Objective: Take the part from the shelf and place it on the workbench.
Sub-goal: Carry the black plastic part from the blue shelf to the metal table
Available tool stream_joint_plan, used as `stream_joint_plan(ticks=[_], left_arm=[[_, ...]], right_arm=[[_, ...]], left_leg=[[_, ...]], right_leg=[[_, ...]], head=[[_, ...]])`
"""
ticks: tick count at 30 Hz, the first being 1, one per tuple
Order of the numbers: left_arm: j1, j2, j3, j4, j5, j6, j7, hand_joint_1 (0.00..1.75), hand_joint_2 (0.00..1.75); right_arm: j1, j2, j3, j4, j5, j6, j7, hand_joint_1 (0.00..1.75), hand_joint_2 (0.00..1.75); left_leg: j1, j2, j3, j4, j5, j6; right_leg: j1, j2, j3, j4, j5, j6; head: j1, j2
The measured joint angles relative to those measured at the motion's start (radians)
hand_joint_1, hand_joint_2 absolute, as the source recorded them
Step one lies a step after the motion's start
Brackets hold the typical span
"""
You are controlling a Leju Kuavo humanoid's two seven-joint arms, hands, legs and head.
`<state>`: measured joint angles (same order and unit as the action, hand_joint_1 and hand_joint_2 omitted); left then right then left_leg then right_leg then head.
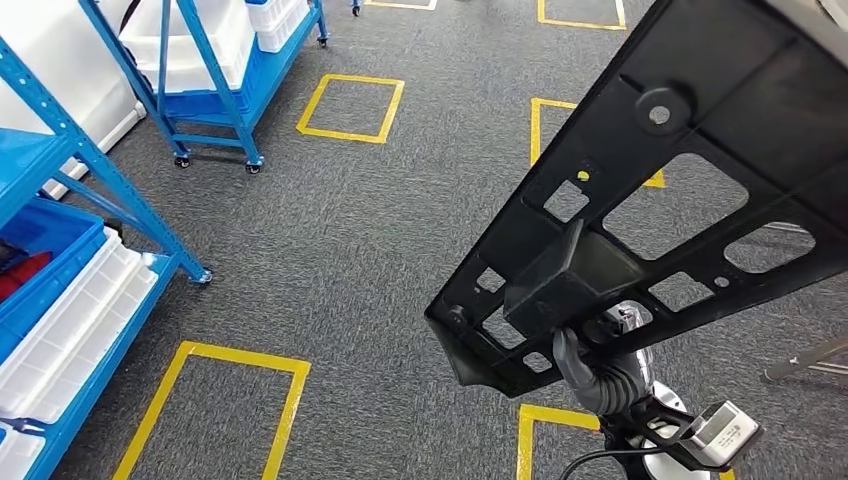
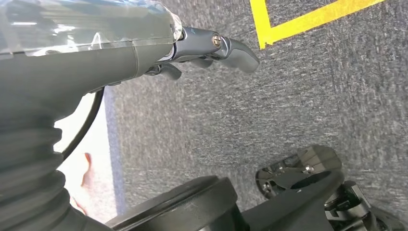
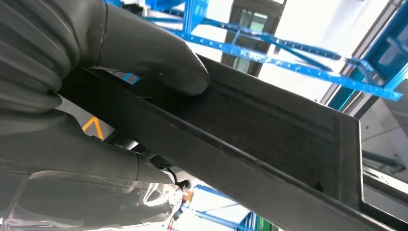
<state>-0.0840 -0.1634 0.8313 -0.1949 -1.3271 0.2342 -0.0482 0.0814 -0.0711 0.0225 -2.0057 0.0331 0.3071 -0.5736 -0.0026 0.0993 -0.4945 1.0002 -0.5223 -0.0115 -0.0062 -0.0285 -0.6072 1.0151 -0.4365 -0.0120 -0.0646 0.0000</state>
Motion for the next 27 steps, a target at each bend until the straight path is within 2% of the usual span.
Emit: stream_joint_plan(ticks=[2,3,4,5,6,7,8,10,12,15,17,19,21,22,23,24,25,27], left_arm=[[-0.001,0.002,0.001,0.0,0.002,0.0,-0.002,0.0,1.75],[-0.003,0.003,0.001,0.0,0.003,0.0,-0.004,0.0,1.75],[-0.006,0.003,0.002,0.0,0.005,0.0,-0.005,0.0,1.75],[-0.01,0.003,0.002,0.0,0.006,0.0,-0.006,0.0,1.75],[-0.013,0.003,0.003,0.0,0.007,-0.001,-0.006,0.0,1.75],[-0.013,0.003,0.003,0.0,0.008,-0.001,-0.006,0.0,1.75],[-0.012,0.003,0.003,0.0,0.008,0.0,-0.006,0.0,1.75],[-0.008,0.004,0.004,0.0,0.008,0.002,-0.008,0.0,1.75],[-0.006,0.005,0.005,0.0,0.009,0.003,-0.01,0.0,1.75],[-0.006,0.005,0.005,0.0,0.009,0.003,-0.011,0.0,1.75],[-0.007,0.005,0.007,0.0,0.011,0.005,-0.015,0.0,1.75],[-0.006,0.004,0.009,0.0,0.011,0.008,-0.019,0.0,1.75],[-0.003,0.004,0.01,0.0,0.009,0.011,-0.015,0.0,1.75],[-0.002,0.006,0.01,0.0,0.009,0.011,-0.012,0.0,1.75],[-0.002,0.007,0.01,0.0,0.008,0.012,-0.01,0.0,1.75],[-0.002,0.008,0.01,0.0,0.008,0.012,-0.009,0.0,1.75],[-0.002,0.009,0.011,0.0,0.008,0.012,-0.008,0.0,1.75],[-0.001,0.009,0.011,0.0,0.007,0.013,-0.007,0.0,1.75]], right_arm=[[0.004,-0.001,-0.002,-0.008,0.0,0.001,-0.001,1.75,1.75],[0.004,-0.001,-0.002,-0.01,0.0,0.001,-0.001,1.75,1.75],[0.006,-0.001,-0.002,-0.011,0.0,0.001,0.0,1.75,1.75],[0.007,-0.001,-0.002,-0.011,0.0,0.001,0.0,1.75,1.75],[0.008,-0.001,-0.002,-0.011,0.0,0.001,0.0,1.75,1.75],[0.008,-0.001,-0.002,-0.011,0.0,0.002,-0.001,1.75,1.75],[0.008,-0.001,-0.002,-0.011,0.0,0.004,-0.001,1.75,1.75],[0.01,-0.001,-0.003,-0.011,-0.002,0.012,-0.004,1.75,1.75],[0.011,-0.001,-0.003,-0.012,-0.003,0.018,-0.006,1.75,1.75],[0.011,-0.001,-0.003,-0.012,-0.003,0.018,-0.007,1.75,1.75],[0.014,-0.003,-0.003,-0.012,-0.007,0.035,-0.017,1.75,1.75],[0.017,-0.007,-0.003,-0.013,-0.011,0.061,-0.033,1.75,1.75],[0.016,-0.008,-0.003,-0.011,-0.01,0.071,-0.041,1.75,1.75],[0.016,-0.008,-0.003,-0.01,-0.01,0.071,-0.043,1.75,1.75],[0.017,-0.008,-0.003,-0.01,-0.01,0.072,-0.046,1.75,1.75],[0.017,-0.008,-0.003,-0.01,-0.011,0.072,-0.048,1.75,1.75],[0.016,-0.008,-0.003,-0.01,-0.011,0.072,-0.05,1.75,1.75],[0.016,-0.008,-0.003,-0.01,-0.012,0.074,-0.052,1.75,1.75]], left_leg=[[0.005,-0.047,-0.036,0.086,-0.051,-0.007],[0.006,-0.071,-0.069,0.157,-0.085,-0.008],[0.006,-0.082,-0.104,0.229,-0.114,-0.009],[0.006,-0.086,-0.128,0.279,-0.126,-0.009],[0.006,-0.088,-0.137,0.293,-0.117,-0.008],[0.006,-0.09,-0.126,0.265,-0.087,-0.005],[0.006,-0.099,-0.102,0.204,-0.045,-0.001],[0.007,-0.141,-0.054,0.08,0.021,0.006],[0.008,-0.171,-0.039,0.037,0.036,0.008],[0.008,-0.176,-0.038,0.037,0.034,0.009],[0.008,-0.171,-0.034,0.02,0.031,0.016],[0.008,-0.128,-0.024,-0.01,0.037,0.033],[0.008,-0.081,-0.018,-0.022,0.043,0.041],[0.008,-0.068,-0.018,-0.022,0.042,0.04],[0.008,-0.055,-0.017,-0.022,0.04,0.039],[0.008,-0.043,-0.014,-0.022,0.037,0.036],[0.008,-0.033,-0.01,-0.021,0.033,0.033],[0.003,-0.016,-0.003,-0.02,0.026,0.023]], right_leg=[[-0.004,0.019,0.004,-0.007,0.003,-0.012],[-0.003,0.029,0.004,-0.007,0.003,-0.016],[-0.001,0.039,0.004,-0.007,0.003,-0.018],[0.001,0.051,0.005,-0.006,0.003,-0.019],[0.002,0.065,0.005,-0.004,0.003,-0.019],[0.003,0.08,0.006,-0.002,0.002,-0.019],[0.004,0.095,0.007,0.0,0.002,-0.018],[0.002,0.118,0.005,0.005,0.001,-0.016],[0.001,0.124,0.002,0.007,0.0,-0.015],[0.002,0.125,0.002,0.007,0.001,-0.014],[0.0,0.148,-0.008,0.005,0.009,0.002],[-0.001,0.107,-0.066,0.105,-0.039,0.023],[-0.003,0.039,-0.138,0.255,-0.108,0.033],[-0.006,0.034,-0.148,0.276,-0.108,0.035],[-0.008,0.029,-0.137,0.259,-0.092,0.037],[-0.01,0.021,-0.106,0.202,-0.06,0.037],[-0.009,0.003,-0.064,0.126,-0.032,0.035],[-0.001,-0.03,-0.003,0.016,-0.001,0.025]], head=[[0.0,0.0],[0.0,0.0],[0.0,0.0],[0.0,0.0],[0.0,0.0],[0.0,0.0],[0.0,0.0],[0.0,0.0],[0.0,0.0],[0.0,0.0],[0.0,0.0],[0.0,0.0],[0.0,0.0],[0.0,0.0],[0.0,0.0],[0.0,0.0],[0.0,0.0],[0.0,0.0]])
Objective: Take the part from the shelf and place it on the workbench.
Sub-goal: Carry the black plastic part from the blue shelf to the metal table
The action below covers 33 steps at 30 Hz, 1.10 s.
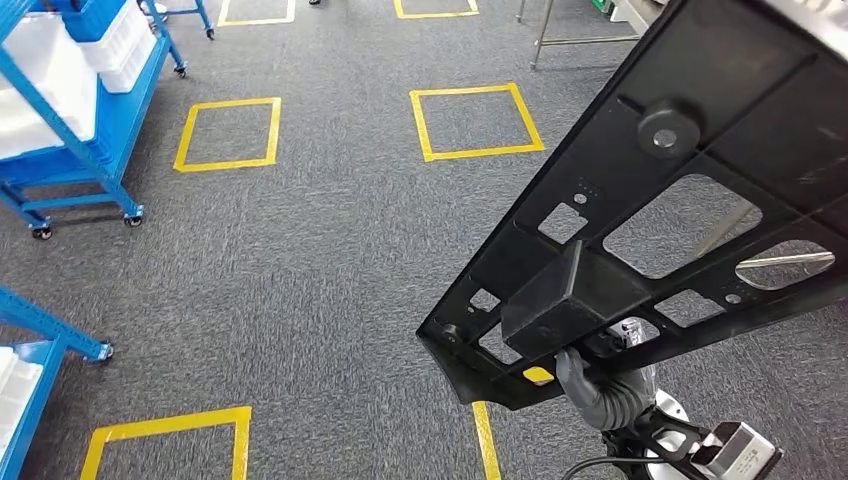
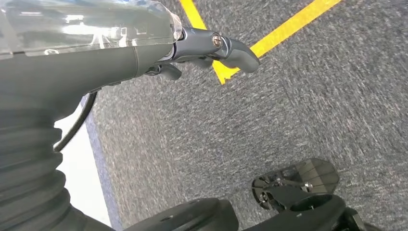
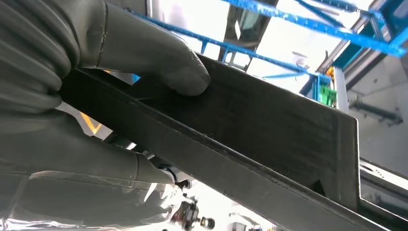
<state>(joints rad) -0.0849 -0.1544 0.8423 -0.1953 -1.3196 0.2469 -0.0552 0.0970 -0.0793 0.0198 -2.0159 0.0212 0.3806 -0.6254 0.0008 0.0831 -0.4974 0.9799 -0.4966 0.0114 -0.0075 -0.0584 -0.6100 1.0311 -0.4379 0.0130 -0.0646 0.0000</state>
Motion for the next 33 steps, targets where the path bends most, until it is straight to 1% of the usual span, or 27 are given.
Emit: stream_joint_plan(ticks=[1,3,4,5,6,7,8,9,10,11,12,14,16,18,19,21,22,23,24,25,26,27,28,30,31,32,33], left_arm=[[0.001,0.0,0.0,0.0,0.0,0.0,0.001,0.0,1.75],[0.0,0.0,0.001,0.0,0.0,0.001,0.001,0.0,1.75],[-0.001,0.001,0.002,0.0,0.0,0.002,0.001,0.0,1.75],[-0.001,0.001,0.003,0.0,0.0,0.002,0.0,0.0,1.75],[-0.002,0.001,0.004,0.0,0.001,0.002,0.0,0.0,1.75],[-0.004,0.001,0.005,0.0,0.002,0.002,-0.001,0.0,1.75],[-0.006,0.0,0.006,0.0,0.003,0.002,-0.002,0.0,1.75],[-0.01,0.0,0.006,0.0,0.004,0.002,-0.003,0.0,1.75],[-0.012,-0.001,0.007,0.0,0.005,0.001,-0.003,0.0,1.75],[-0.013,-0.001,0.007,0.0,0.006,0.001,-0.003,0.0,1.75],[-0.013,-0.001,0.007,0.0,0.006,0.001,-0.003,0.0,1.75],[-0.009,-0.001,0.007,0.0,0.006,0.002,-0.001,0.0,1.75],[-0.006,-0.001,0.008,0.0,0.006,0.002,0.0,0.0,1.75],[-0.008,-0.001,0.008,0.0,0.005,0.002,0.0,0.0,1.75],[-0.009,-0.001,0.008,0.0,0.005,0.002,0.001,0.0,1.75],[-0.005,0.0,0.008,0.0,0.004,0.002,0.003,0.0,1.75],[-0.001,0.001,0.008,0.0,0.004,0.002,0.004,0.0,1.75],[0.004,0.001,0.009,0.0,0.006,0.0,0.007,0.0,1.75],[0.007,0.002,0.009,0.0,0.007,-0.002,0.009,0.0,1.75],[0.009,0.004,0.01,0.0,0.008,-0.005,0.011,0.0,1.75],[0.01,0.005,0.011,0.0,0.009,-0.008,0.013,0.0,1.75],[0.01,0.006,0.012,0.0,0.009,-0.01,0.013,0.0,1.75],[0.01,0.006,0.012,0.0,0.009,-0.01,0.012,0.0,1.75],[0.01,0.007,0.016,-0.001,0.02,0.001,0.001,0.0,1.75],[0.009,0.007,0.021,-0.001,0.031,0.011,-0.007,0.0,1.75],[0.009,0.007,0.028,-0.001,0.042,0.022,-0.015,0.0,1.75],[0.007,0.007,0.034,-0.001,0.049,0.029,-0.021,0.0,1.75]], right_arm=[[0.0,0.0,0.0,0.0,0.0,0.001,-0.001,1.75,1.75],[0.001,0.0,0.0,-0.001,-0.001,0.004,-0.001,1.75,1.75],[0.002,0.0,0.0,-0.001,-0.001,0.006,-0.001,1.75,1.75],[0.001,0.0,0.0,-0.002,-0.002,0.007,-0.001,1.75,1.75],[0.001,0.0,0.0,-0.003,-0.002,0.008,-0.001,1.75,1.75],[0.0,0.0,0.0,-0.003,-0.003,0.009,-0.001,1.75,1.75],[-0.001,0.0,0.0,-0.003,-0.003,0.011,-0.001,1.75,1.75],[-0.001,0.0,0.0,-0.003,-0.003,0.012,-0.001,1.75,1.75],[0.0,0.0,0.0,-0.003,-0.003,0.013,-0.001,1.75,1.75],[0.0,0.0,0.0,-0.003,-0.003,0.014,-0.001,1.75,1.75],[-0.001,0.0,0.0,-0.002,-0.003,0.014,-0.001,1.75,1.75],[-0.002,0.0,0.0,-0.002,-0.003,0.015,-0.001,1.75,1.75],[-0.006,0.0,0.0,-0.001,-0.003,0.015,0.0,1.75,1.75],[-0.007,0.0,0.0,-0.001,-0.003,0.015,0.0,1.75,1.75],[-0.007,0.0,0.0,-0.001,-0.003,0.015,0.0,1.75,1.75],[-0.01,0.0,0.0,-0.001,-0.003,0.015,0.0,1.75,1.75],[-0.012,0.0,0.001,0.0,-0.003,0.015,0.0,1.75,1.75],[-0.013,0.0,0.001,0.001,-0.003,0.015,0.0,1.75,1.75],[-0.014,0.0,0.001,0.002,-0.004,0.015,0.0,1.75,1.75],[-0.013,0.0,0.001,0.003,-0.004,0.015,0.0,1.75,1.75],[-0.013,0.0,0.001,0.005,-0.004,0.015,0.0,1.75,1.75],[-0.013,0.0,0.001,0.006,-0.003,0.015,0.0,1.75,1.75],[-0.013,0.0,0.001,0.007,-0.003,0.014,0.0,1.75,1.75],[-0.014,0.0,0.001,0.007,-0.002,0.012,0.0,1.75,1.75],[-0.015,0.0,0.001,0.006,-0.002,0.01,0.0,1.75,1.75],[-0.015,0.0,0.001,0.006,-0.001,0.008,0.0,1.75,1.75],[-0.014,0.0,0.001,0.006,0.0,0.007,0.0,1.75,1.75]], left_leg=[[-0.002,0.008,0.003,0.0,-0.003,-0.005],[-0.003,0.022,0.008,-0.001,-0.01,-0.016],[-0.001,0.016,0.009,0.004,-0.016,-0.021],[0.001,-0.002,0.003,0.024,-0.03,-0.026],[0.003,-0.026,-0.015,0.066,-0.055,-0.03],[0.005,-0.051,-0.044,0.129,-0.088,-0.032],[0.006,-0.065,-0.081,0.205,-0.121,-0.033],[0.006,-0.069,-0.114,0.272,-0.143,-0.034],[0.006,-0.071,-0.133,0.309,-0.146,-0.034],[0.006,-0.071,-0.134,0.308,-0.128,-0.032],[0.006,-0.075,-0.117,0.265,-0.091,-0.029],[0.007,-0.109,-0.061,0.126,-0.015,-0.022],[0.007,-0.142,-0.026,0.035,0.007,-0.016],[0.006,-0.137,-0.019,0.016,0.001,-0.009],[0.007,-0.126,-0.017,0.012,0.005,-0.002],[0.01,-0.102,-0.01,-0.002,0.014,0.01],[0.01,-0.089,-0.009,-0.006,0.016,0.014],[0.008,-0.076,-0.009,-0.006,0.016,0.017],[0.007,-0.063,-0.01,-0.006,0.015,0.018],[0.007,-0.051,-0.009,-0.006,0.014,0.017],[0.007,-0.039,-0.008,-0.005,0.011,0.016],[0.007,-0.028,-0.006,-0.005,0.008,0.014],[0.007,-0.017,-0.002,-0.004,0.004,0.01],[0.003,0.001,0.005,0.0,-0.007,0.0],[0.001,0.01,0.009,0.001,-0.013,-0.006],[-0.001,0.019,0.012,0.0,-0.018,-0.012],[-0.001,0.03,0.016,-0.001,-0.023,-0.018]], right_leg=[[0.005,-0.007,0.01,-0.019,-0.001,-0.006],[0.008,0.013,0.01,-0.021,-0.002,-0.018],[0.006,0.023,0.011,-0.023,-0.002,-0.023],[0.004,0.033,0.013,-0.026,-0.001,-0.03],[0.001,0.043,0.015,-0.029,0.0,-0.036],[0.002,0.051,0.016,-0.03,0.0,-0.04],[0.003,0.062,0.016,-0.029,-0.001,-0.044],[0.005,0.073,0.017,-0.029,-0.001,-0.045],[0.006,0.086,0.018,-0.028,-0.002,-0.046],[0.007,0.1,0.02,-0.027,-0.002,-0.046],[0.007,0.115,0.022,-0.025,-0.003,-0.045],[0.006,0.144,0.024,-0.021,-0.005,-0.041],[0.004,0.167,0.016,-0.017,-0.003,-0.03],[0.001,0.186,0.006,-0.019,0.004,-0.016],[0.001,0.181,0.004,-0.018,0.005,-0.011],[0.004,0.131,-0.019,0.025,-0.022,-0.003],[0.003,0.098,-0.043,0.076,-0.05,-0.001],[0.001,0.078,-0.077,0.141,-0.082,0.003],[-0.002,0.07,-0.11,0.206,-0.106,0.007],[-0.006,0.066,-0.132,0.247,-0.114,0.01],[-0.009,0.063,-0.137,0.255,-0.105,0.014],[-0.012,0.057,-0.12,0.221,-0.078,0.016],[-0.013,0.042,-0.084,0.154,-0.042,0.018],[-0.007,0.0,-0.016,0.027,-0.002,0.012],[-0.003,-0.012,0.001,-0.006,0.002,0.006],[0.002,-0.012,0.004,-0.015,-0.005,-0.001],[0.003,0.003,0.003,-0.016,-0.006,-0.007]], head=[[0.0,0.0],[0.0,0.0],[0.0,0.0],[0.0,0.0],[0.0,0.0],[0.0,0.0],[0.0,0.0],[0.0,0.0],[0.0,0.0],[0.0,0.0],[0.0,0.0],[0.0,0.0],[0.0,0.0],[0.0,0.0],[0.0,0.0],[0.0,0.0],[0.0,0.0],[0.0,0.0],[0.0,0.0],[0.0,0.0],[0.0,0.0],[0.0,0.0],[0.0,0.0],[0.0,0.0],[0.0,0.0],[0.0,0.0],[0.0,0.0]])
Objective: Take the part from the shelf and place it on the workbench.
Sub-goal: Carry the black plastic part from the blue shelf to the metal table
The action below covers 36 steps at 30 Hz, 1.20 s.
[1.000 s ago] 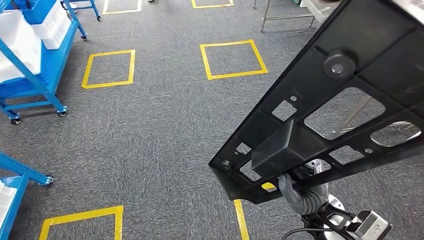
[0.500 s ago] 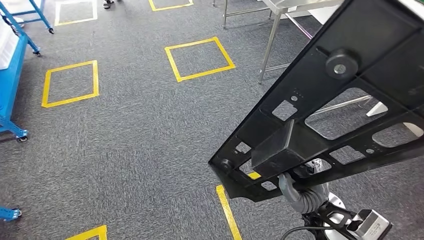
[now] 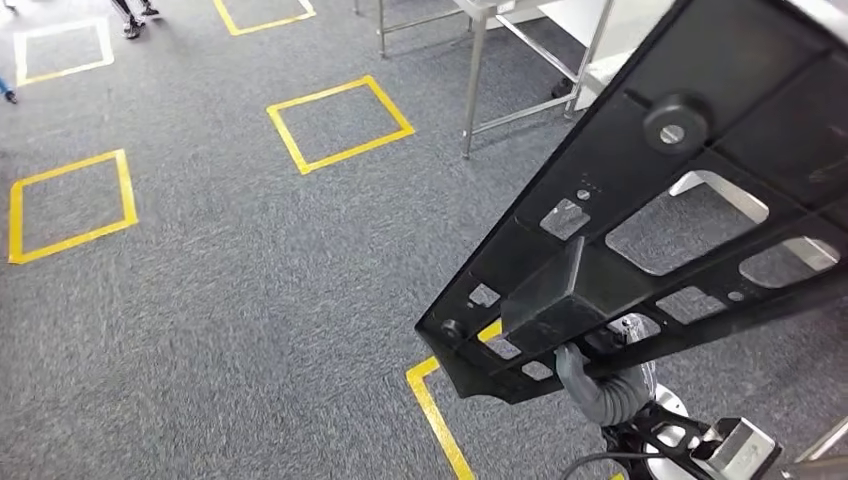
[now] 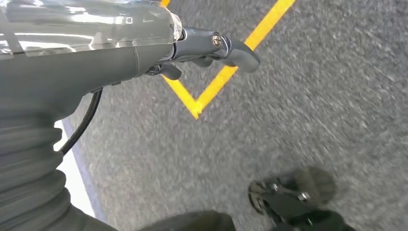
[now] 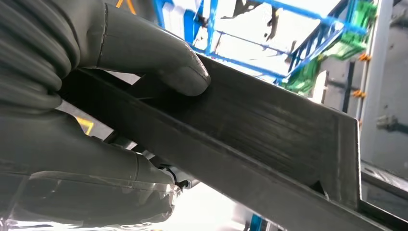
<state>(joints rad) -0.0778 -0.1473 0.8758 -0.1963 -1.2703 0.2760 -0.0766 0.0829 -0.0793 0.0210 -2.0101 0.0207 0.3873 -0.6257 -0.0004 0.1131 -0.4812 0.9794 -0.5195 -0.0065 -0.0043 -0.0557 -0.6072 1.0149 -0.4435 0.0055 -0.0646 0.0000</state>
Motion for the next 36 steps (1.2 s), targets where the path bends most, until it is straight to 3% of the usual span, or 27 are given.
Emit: stream_joint_plan(ticks=[1,3,5,7,8,9,10,12,14,15,16,17,19,20,21,23,24,25,27,29,31,33,34,36], left_arm=[[-0.002,0.0,0.004,0.0,0.003,0.004,-0.005,0.0,1.75],[-0.004,0.001,0.008,-0.001,-0.002,0.008,-0.013,0.0,1.75],[-0.006,0.001,0.011,-0.001,-0.005,0.009,-0.018,0.0,1.75],[-0.013,0.001,0.015,-0.001,-0.004,0.009,-0.021,0.0,1.75],[-0.016,0.001,0.016,-0.001,-0.004,0.009,-0.021,0.0,1.75],[-0.018,0.001,0.017,-0.001,-0.005,0.009,-0.02,0.0,1.75],[-0.016,0.002,0.018,-0.001,-0.005,0.009,-0.019,0.0,1.75],[-0.006,0.005,0.02,-0.001,-0.006,0.01,-0.017,0.0,1.75],[0.003,0.007,0.022,-0.001,-0.008,0.009,-0.016,0.0,1.75],[0.003,0.008,0.023,-0.001,-0.01,0.007,-0.016,0.0,1.75],[0.003,0.007,0.022,-0.001,-0.012,0.006,-0.015,0.0,1.75],[0.002,0.007,0.022,-0.001,-0.014,0.005,-0.015,0.0,1.75],[0.002,0.006,0.022,-0.002,-0.019,0.001,-0.015,0.0,1.75],[0.004,0.007,0.022,-0.002,-0.021,0.0,-0.015,0.0,1.75],[0.006,0.007,0.022,-0.002,-0.023,-0.002,-0.014,0.0,1.75],[0.009,0.008,0.022,-0.002,-0.025,-0.004,-0.015,0.0,1.75],[0.01,0.008,0.022,-0.002,-0.025,-0.006,-0.017,0.0,1.75],[0.01,0.007,0.022,-0.002,-0.025,-0.009,-0.02,0.0,1.75],[0.011,0.007,0.022,-0.002,-0.026,-0.016,-0.031,0.0,1.75],[0.009,0.007,0.022,-0.001,-0.026,-0.02,-0.037,0.0,1.75],[0.005,0.008,0.022,-0.002,-0.025,-0.021,-0.038,0.0,1.75],[0.002,0.008,0.022,-0.002,-0.024,-0.022,-0.038,0.0,1.75],[0.001,0.008,0.022,-0.002,-0.023,-0.022,-0.038,0.0,1.75],[0.0,0.006,0.022,-0.002,-0.019,-0.023,-0.038,0.0,1.75]], right_arm=[[0.001,0.0,0.0,-0.001,0.0,-0.002,0.0,1.75,1.75],[0.002,0.0,0.0,-0.004,0.0,-0.006,-0.001,1.75,1.75],[0.002,0.0,0.0,-0.006,0.001,-0.008,-0.001,1.75,1.75],[0.003,0.0,0.0,-0.006,0.001,-0.008,0.0,1.75,1.75],[0.003,0.0,0.0,-0.006,0.001,-0.008,0.0,1.75,1.75],[0.004,0.0,0.0,-0.006,0.001,-0.008,0.0,1.75,1.75],[0.004,0.0,0.0,-0.006,0.001,-0.008,0.0,1.75,1.75],[0.003,0.0,0.0,-0.005,0.001,-0.008,0.0,1.75,1.75],[0.004,0.0,0.0,-0.005,0.001,-0.008,-0.001,1.75,1.75],[0.006,0.0,0.0,-0.005,0.001,-0.009,-0.001,1.75,1.75],[0.008,0.0,0.0,-0.005,0.001,-0.009,-0.002,1.75,1.75],[0.009,0.0,0.0,-0.004,0.001,-0.009,-0.002,1.75,1.75],[0.007,0.0,0.0,-0.005,0.0,-0.01,-0.003,1.75,1.75],[0.006,0.0,0.0,-0.004,0.0,-0.011,-0.003,1.75,1.75],[0.006,0.0,0.0,-0.004,0.0,-0.011,-0.003,1.75,1.75],[0.01,0.0,0.0,-0.003,0.0,-0.012,-0.004,1.75,1.75],[0.012,0.0,0.0,-0.002,0.0,-0.011,-0.004,1.75,1.75],[0.012,0.0,0.0,-0.002,0.0,-0.011,-0.003,1.75,1.75],[0.011,0.0,0.0,-0.001,0.0,-0.009,-0.003,1.75,1.75],[0.01,0.0,0.0,0.001,0.001,-0.008,-0.003,1.75,1.75],[0.007,0.0,0.0,0.002,0.001,-0.007,-0.003,1.75,1.75],[0.002,0.0,-0.001,0.002,0.0,-0.006,-0.002,1.75,1.75],[-0.003,0.0,-0.001,0.002,0.0,-0.004,-0.002,1.75,1.75],[-0.013,0.0,-0.001,0.003,0.0,0.003,-0.001,1.75,1.75]], left_leg=[[0.002,0.006,0.005,0.0,-0.006,-0.006],[0.007,-0.027,-0.005,0.041,-0.032,-0.016],[0.011,-0.084,-0.068,0.167,-0.086,-0.021],[0.012,-0.1,-0.149,0.299,-0.122,-0.023],[0.011,-0.102,-0.17,0.32,-0.111,-0.022],[0.011,-0.105,-0.171,0.3,-0.077,-0.02],[0.011,-0.113,-0.155,0.242,-0.027,-0.016],[0.012,-0.154,-0.109,0.109,0.048,-0.008],[0.01,-0.18,-0.083,0.042,0.056,0.001],[0.009,-0.175,-0.078,0.029,0.049,0.006],[0.009,-0.166,-0.07,0.021,0.045,0.012],[0.009,-0.157,-0.061,0.013,0.044,0.019],[0.01,-0.137,-0.038,0.0,0.038,0.031],[0.009,-0.126,-0.027,-0.004,0.032,0.034],[0.007,-0.113,-0.018,-0.006,0.025,0.036],[0.006,-0.088,0.001,-0.006,0.008,0.034],[0.006,-0.075,0.015,-0.006,-0.002,0.033],[0.005,-0.063,0.03,-0.006,-0.013,0.031],[0.003,-0.041,0.058,-0.004,-0.037,0.026],[-0.001,-0.02,0.075,-0.006,-0.06,0.015],[-0.003,-0.004,0.091,-0.004,-0.066,0.003],[0.0,-0.023,0.091,0.034,-0.067,-0.005],[0.003,-0.046,0.07,0.077,-0.079,-0.008],[0.009,-0.092,-0.007,0.198,-0.133,-0.013]], right_leg=[[-0.002,0.013,0.002,-0.002,-0.002,-0.006],[-0.006,0.039,0.012,-0.007,-0.005,-0.019],[-0.007,0.06,0.022,-0.01,-0.011,-0.03],[-0.004,0.084,0.032,-0.009,-0.019,-0.034],[-0.003,0.099,0.039,-0.009,-0.024,-0.034],[-0.002,0.115,0.048,-0.008,-0.029,-0.033],[-0.002,0.131,0.058,-0.008,-0.035,-0.031],[-0.002,0.161,0.071,-0.007,-0.047,-0.025],[-0.006,0.186,0.071,-0.006,-0.05,-0.012],[-0.006,0.194,0.068,-0.004,-0.048,-0.004],[-0.008,0.195,0.066,-0.001,-0.047,0.002],[-0.006,0.176,0.063,0.01,-0.047,0.008],[-0.002,0.114,0.028,0.076,-0.067,0.014],[-0.001,0.085,-0.01,0.134,-0.086,0.015],[-0.002,0.071,-0.056,0.199,-0.108,0.015],[-0.004,0.065,-0.129,0.28,-0.125,0.018],[-0.005,0.062,-0.141,0.271,-0.111,0.02],[-0.005,0.056,-0.134,0.225,-0.078,0.019],[0.002,0.015,-0.099,0.095,0.012,0.007],[0.015,-0.018,-0.083,0.03,0.057,-0.008],[0.017,0.0,-0.076,0.025,0.051,-0.019],[0.01,0.027,-0.057,0.015,0.046,-0.03],[0.008,0.039,-0.048,0.011,0.043,-0.035],[0.005,0.064,-0.038,0.007,0.036,-0.041]], head=[[0.0,0.0],[0.0,0.0],[0.0,0.0],[0.0,0.0],[0.0,0.0],[0.0,0.0],[0.0,0.0],[0.0,0.0],[0.0,0.0],[0.0,0.0],[0.0,0.0],[0.0,0.0],[0.0,0.0],[0.0,0.0],[0.0,0.0],[0.0,0.0],[0.0,0.0],[0.0,0.0],[0.0,0.0],[0.0,0.0],[0.0,0.0],[0.0,0.0],[0.0,0.0],[0.0,0.0]])
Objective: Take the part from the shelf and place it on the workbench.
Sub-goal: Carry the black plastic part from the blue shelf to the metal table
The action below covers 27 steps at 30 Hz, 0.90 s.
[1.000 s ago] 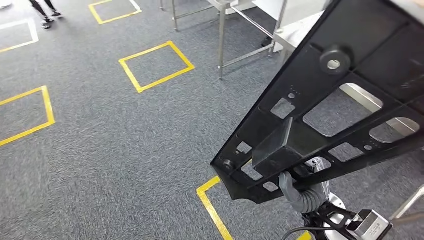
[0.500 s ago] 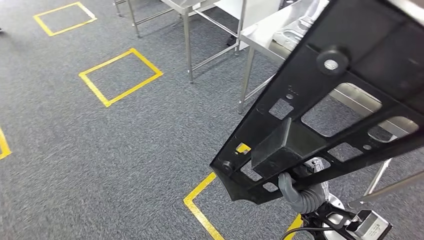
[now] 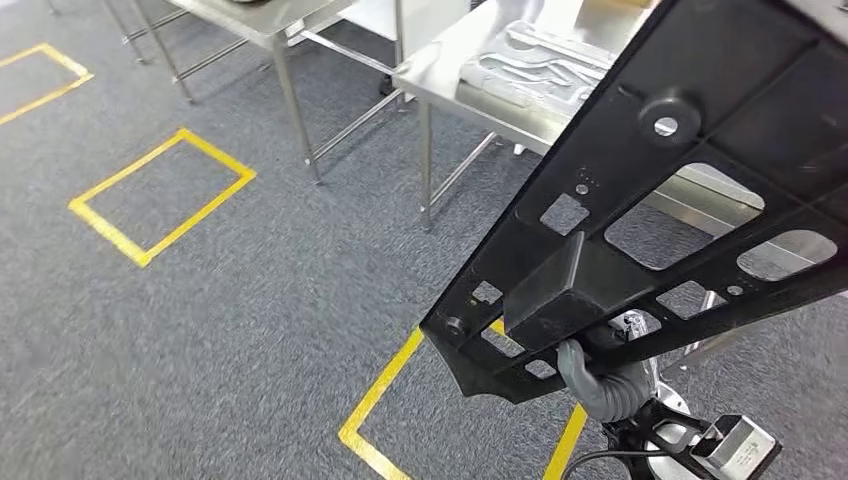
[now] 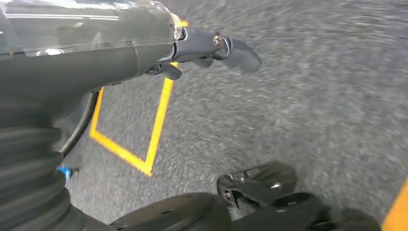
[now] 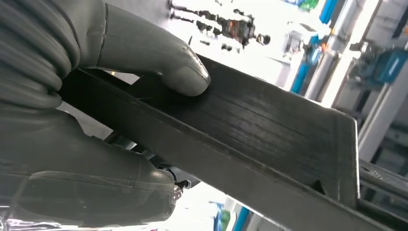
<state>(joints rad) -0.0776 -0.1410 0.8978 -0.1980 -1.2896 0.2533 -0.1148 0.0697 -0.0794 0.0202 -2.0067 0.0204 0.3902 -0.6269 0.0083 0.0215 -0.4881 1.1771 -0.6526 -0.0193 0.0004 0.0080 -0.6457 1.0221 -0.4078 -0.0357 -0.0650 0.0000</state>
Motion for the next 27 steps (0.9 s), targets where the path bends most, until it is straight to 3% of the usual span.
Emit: stream_joint_plan(ticks=[2,3,5,6,8,9,11,13,15,17,18,19,21,23,24,26,27], left_arm=[[-0.004,-0.001,0.0,0.0,0.004,0.001,0.0,0.0,1.75],[-0.006,-0.001,0.001,0.0,0.005,0.001,0.001,0.0,1.75],[-0.007,-0.001,0.001,0.0,0.004,0.004,0.002,0.0,1.75],[-0.004,-0.001,0.001,0.0,0.004,0.004,0.003,0.0,1.75],[0.001,0.0,0.001,0.0,0.004,0.006,0.004,0.0,1.75],[0.003,0.0,0.001,0.0,0.004,0.006,0.004,0.0,1.75],[0.003,0.0,0.001,0.0,0.004,0.007,0.004,0.0,1.75],[0.002,-0.003,0.001,0.0,0.004,0.007,0.003,0.0,1.75],[0.002,-0.004,0.001,0.0,0.004,0.007,0.003,0.0,1.75],[0.005,-0.004,0.001,0.0,0.004,0.007,0.003,0.0,1.75],[0.006,-0.004,0.001,0.0,0.004,0.007,0.003,0.0,1.75],[0.006,-0.004,0.001,0.0,0.004,0.007,0.003,0.0,1.75],[0.005,-0.004,0.001,0.0,0.004,0.007,0.003,0.0,1.75],[0.004,-0.004,0.001,0.0,0.004,0.007,0.003,0.0,1.75],[0.003,-0.004,0.001,0.0,0.004,0.007,0.003,0.0,1.75],[0.0,-0.004,0.001,0.0,0.002,0.007,0.003,0.0,1.75],[-0.002,-0.004,0.001,0.0,0.0,0.007,0.003,0.0,1.75]], right_arm=[[-0.005,0.0,0.0,0.004,-0.003,0.008,0.0,1.75,1.75],[-0.006,0.0,0.0,0.006,-0.004,0.011,0.001,1.75,1.75],[-0.009,0.0,0.0,0.01,-0.007,0.016,0.001,1.75,1.75],[-0.01,0.0,0.0,0.012,-0.008,0.018,0.001,1.75,1.75],[-0.013,0.0,0.0,0.015,-0.009,0.02,0.002,1.75,1.75],[-0.013,0.0,0.0,0.016,-0.01,0.021,0.002,1.75,1.75],[-0.013,0.0,0.0,0.016,-0.01,0.021,0.003,1.75,1.75],[-0.015,-0.001,0.0,0.016,-0.01,0.021,0.003,1.75,1.75],[-0.019,-0.001,0.0,0.016,-0.011,0.021,0.003,1.75,1.75],[-0.019,-0.001,0.0,0.018,-0.01,0.021,0.003,1.75,1.75],[-0.019,-0.001,0.0,0.019,-0.01,0.021,0.003,1.75,1.75],[-0.019,-0.001,0.0,0.02,-0.01,0.021,0.003,1.75,1.75],[-0.019,-0.001,0.0,0.02,-0.01,0.021,0.003,1.75,1.75],[-0.021,-0.001,0.0,0.02,-0.011,0.021,0.004,1.75,1.75],[-0.021,-0.001,0.0,0.02,-0.011,0.02,0.004,1.75,1.75],[-0.021,-0.001,0.0,0.019,-0.011,0.019,0.005,1.75,1.75],[-0.02,-0.001,0.0,0.018,-0.011,0.019,0.006,1.75,1.75]], left_leg=[[0.003,-0.011,-0.071,0.082,-0.042,-0.005],[0.003,-0.012,-0.087,0.079,-0.029,-0.007],[0.004,-0.024,-0.076,-0.02,0.064,-0.007],[0.004,-0.042,-0.063,-0.078,0.106,-0.003],[0.001,-0.076,-0.051,-0.151,0.139,0.009],[-0.001,-0.082,-0.05,-0.158,0.137,0.016],[0.001,-0.068,-0.046,-0.168,0.153,0.03],[0.006,-0.046,-0.039,-0.177,0.162,0.043],[0.005,-0.022,-0.037,-0.181,0.164,0.051],[0.003,0.003,-0.037,-0.181,0.16,0.052],[0.002,0.016,-0.035,-0.181,0.158,0.051],[0.002,0.028,-0.032,-0.18,0.154,0.049],[0.001,0.049,-0.021,-0.18,0.146,0.044],[-0.004,0.066,-0.012,-0.18,0.137,0.035],[-0.006,0.074,-0.008,-0.181,0.134,0.03],[-0.007,0.089,-0.001,-0.185,0.128,0.019],[-0.006,0.079,0.0,-0.179,0.121,0.014]], right_leg=[[-0.001,0.028,0.007,0.001,-0.007,0.0],[-0.001,0.042,0.013,0.001,-0.011,0.002],[-0.003,0.069,0.026,0.002,-0.019,0.008],[-0.003,0.081,0.031,0.002,-0.021,0.012],[-0.006,0.104,0.031,0.002,-0.021,0.023],[-0.008,0.114,0.03,0.002,-0.021,0.03],[-0.007,0.123,0.027,0.001,-0.022,0.044],[-0.003,0.077,0.012,0.035,-0.046,0.053],[-0.004,0.016,-0.043,0.148,-0.108,0.059],[-0.01,-0.001,-0.102,0.266,-0.151,0.066],[-0.012,-0.004,-0.109,0.28,-0.146,0.068],[-0.013,-0.009,-0.093,0.249,-0.122,0.069],[-0.011,-0.041,-0.015,0.107,-0.059,0.064],[-0.004,-0.069,0.039,0.007,-0.03,0.054],[0.0,-0.071,0.045,-0.006,-0.032,0.05],[-0.001,-0.047,0.045,-0.01,-0.03,0.041],[-0.005,-0.036,0.047,-0.015,-0.029,0.036]], head=[[0.0,0.0],[0.0,0.0],[0.0,0.0],[0.0,0.0],[0.0,0.0],[0.0,0.0],[0.0,0.0],[0.0,0.0],[0.0,0.0],[0.0,0.0],[0.0,0.0],[0.0,0.0],[0.0,0.0],[0.0,0.0],[0.0,0.0],[0.0,0.0],[0.0,0.0]])
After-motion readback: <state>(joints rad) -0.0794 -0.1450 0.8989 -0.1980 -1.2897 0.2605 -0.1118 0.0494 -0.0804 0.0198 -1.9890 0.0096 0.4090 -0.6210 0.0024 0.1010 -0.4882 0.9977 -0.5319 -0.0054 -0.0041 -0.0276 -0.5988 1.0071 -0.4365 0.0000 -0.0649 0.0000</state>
